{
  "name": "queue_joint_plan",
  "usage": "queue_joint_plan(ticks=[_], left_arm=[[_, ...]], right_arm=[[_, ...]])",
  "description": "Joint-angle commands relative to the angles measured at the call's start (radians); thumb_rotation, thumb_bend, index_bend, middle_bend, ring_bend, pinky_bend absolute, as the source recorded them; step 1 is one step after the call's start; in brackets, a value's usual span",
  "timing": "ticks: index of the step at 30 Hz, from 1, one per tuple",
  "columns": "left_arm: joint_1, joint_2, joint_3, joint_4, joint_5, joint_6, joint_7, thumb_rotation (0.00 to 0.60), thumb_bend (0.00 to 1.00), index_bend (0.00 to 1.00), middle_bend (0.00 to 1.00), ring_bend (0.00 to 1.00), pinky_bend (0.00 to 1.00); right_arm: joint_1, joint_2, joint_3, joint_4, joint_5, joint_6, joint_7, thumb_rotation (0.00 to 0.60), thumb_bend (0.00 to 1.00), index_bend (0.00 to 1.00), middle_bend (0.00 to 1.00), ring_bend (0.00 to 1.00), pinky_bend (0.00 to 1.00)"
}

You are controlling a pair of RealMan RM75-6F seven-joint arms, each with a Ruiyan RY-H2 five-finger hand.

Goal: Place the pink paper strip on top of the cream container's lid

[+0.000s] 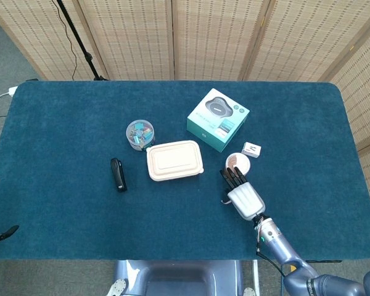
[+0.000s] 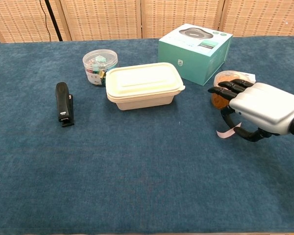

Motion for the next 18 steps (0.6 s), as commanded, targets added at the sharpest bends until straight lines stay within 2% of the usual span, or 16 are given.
queue_joint_plan(ticks=[1,9,18], left_arm=[[0.0,0.0,0.0,0.0,0.0,0.0,-0.001,0.6,0.0,0.0,0.0,0.0,0.0],[0.001,0.002,0.0,0.001,0.0,0.002,-0.008,0.6,0.0,0.0,0.0,0.0,0.0],[0.002,0.004,0.001,0.002,0.005,0.003,-0.012,0.6,0.0,0.0,0.0,0.0,0.0]], right_arm=[[0.0,-0.002,-0.002,0.002,0.0,0.002,0.003,0.6,0.53,0.56,0.0,0.0,0.0],[-0.003,0.004,-0.006,-0.01,-0.014,0.031,0.006,0.6,0.53,0.56,0.0,0.0,0.0],[0.002,0.072,0.033,-0.133,-0.086,0.141,0.024,0.6,0.53,0.56,0.0,0.0,0.0]])
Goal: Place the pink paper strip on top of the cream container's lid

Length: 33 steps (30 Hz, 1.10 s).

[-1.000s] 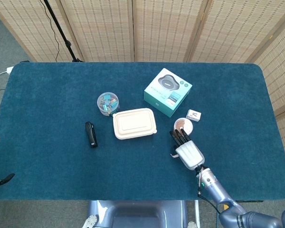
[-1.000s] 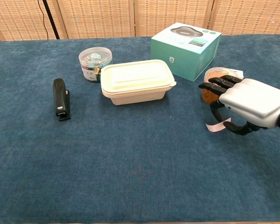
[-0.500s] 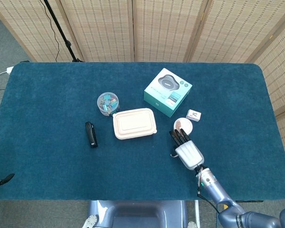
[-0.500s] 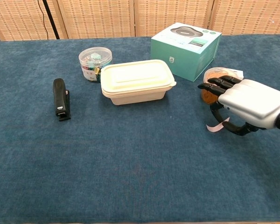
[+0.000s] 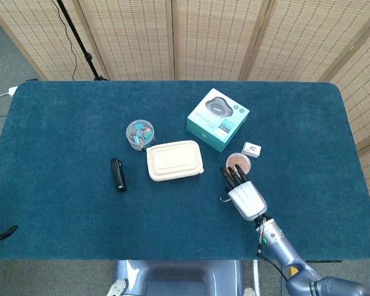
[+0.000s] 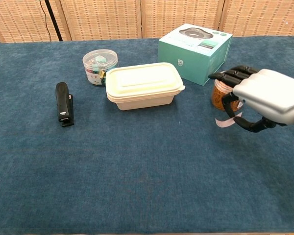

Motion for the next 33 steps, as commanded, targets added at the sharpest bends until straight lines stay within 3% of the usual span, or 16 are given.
queue_joint_plan(ticks=[1,9,14,26,33], left_arm=[[0.0,0.0,0.001,0.0,0.001,-0.001,0.002,0.6,0.0,0.0,0.0,0.0,0.0],[-0.001,0.001,0.002,-0.001,0.001,-0.005,0.0,0.6,0.0,0.0,0.0,0.0,0.0],[-0.004,0.004,0.004,0.0,0.001,-0.012,-0.005,0.6,0.0,0.0,0.0,0.0,0.0],[-0.012,0.012,0.006,0.001,-0.002,-0.031,-0.022,0.6,0.0,0.0,0.0,0.0,0.0],[-0.016,0.022,0.006,0.009,-0.006,-0.042,-0.055,0.6,0.0,0.0,0.0,0.0,0.0]], right_arm=[[0.011,0.025,0.026,-0.044,-0.042,0.045,0.009,0.6,0.53,0.56,0.0,0.0,0.0],[0.068,0.005,0.095,-0.084,-0.052,0.046,-0.061,0.6,0.53,0.56,0.0,0.0,0.0],[0.12,-0.059,0.152,-0.068,0.002,0.006,-0.171,0.6,0.53,0.56,0.0,0.0,0.0],[0.238,-0.246,0.242,0.065,0.082,-0.012,-0.398,0.6,0.53,0.57,0.0,0.0,0.0],[0.317,-0.363,0.301,0.21,0.154,-0.013,-0.499,0.6,0.53,0.58,0.0,0.0,0.0]])
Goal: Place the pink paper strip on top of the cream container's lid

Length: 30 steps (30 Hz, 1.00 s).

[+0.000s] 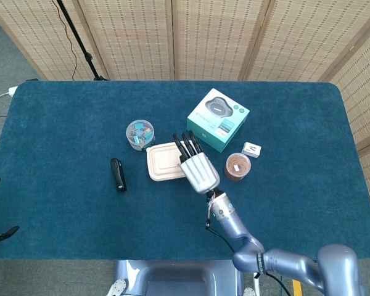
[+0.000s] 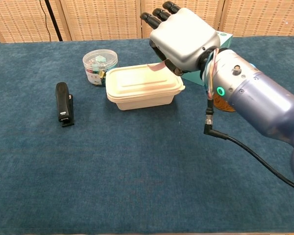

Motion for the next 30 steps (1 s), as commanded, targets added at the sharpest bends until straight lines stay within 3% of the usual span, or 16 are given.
queue_joint_plan(ticks=[1,14,30], left_arm=[[-0.003,0.003,-0.001,0.001,-0.004,-0.006,-0.008,0.6,0.0,0.0,0.0,0.0,0.0],[-0.008,0.019,-0.008,0.007,-0.029,-0.023,-0.057,0.6,0.0,0.0,0.0,0.0,0.0],[-0.009,0.03,-0.005,0.02,-0.027,-0.032,-0.105,0.6,0.0,0.0,0.0,0.0,0.0]], right_arm=[[0.04,-0.059,0.03,0.073,0.043,0.002,-0.044,0.6,0.53,0.58,0.0,0.0,0.0],[0.15,-0.205,0.058,0.289,0.074,0.032,-0.103,0.6,0.54,0.59,0.0,0.0,0.0],[0.215,-0.319,0.041,0.483,0.083,0.038,-0.054,0.6,0.54,0.59,0.0,0.0,0.0]])
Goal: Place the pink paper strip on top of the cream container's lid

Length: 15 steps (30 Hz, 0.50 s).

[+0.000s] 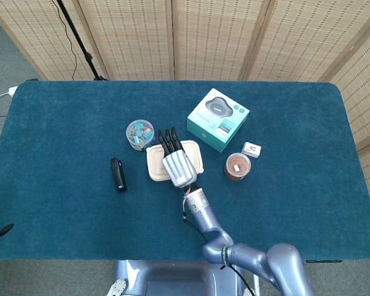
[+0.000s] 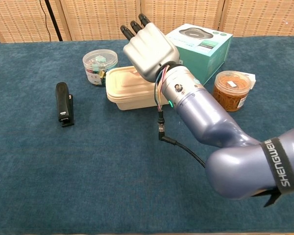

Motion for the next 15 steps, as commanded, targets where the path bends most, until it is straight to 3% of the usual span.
queue_joint_plan(ticks=[1,9,15], left_arm=[[0.001,0.002,0.001,0.003,0.001,0.0,-0.008,0.6,0.0,0.0,0.0,0.0,0.0],[0.002,0.005,0.001,0.011,0.002,0.001,-0.03,0.6,0.0,0.0,0.0,0.0,0.0],[0.003,0.008,-0.001,0.014,0.0,0.003,-0.044,0.6,0.0,0.0,0.0,0.0,0.0]], right_arm=[[0.012,-0.021,0.003,0.033,0.007,0.005,0.014,0.6,0.54,0.59,0.0,0.0,0.0],[0.041,-0.06,0.022,0.101,0.017,0.019,0.056,0.6,0.54,0.58,0.0,0.0,0.0],[0.04,-0.058,0.019,0.104,0.032,0.001,0.065,0.6,0.52,0.46,0.0,0.0,0.0]])
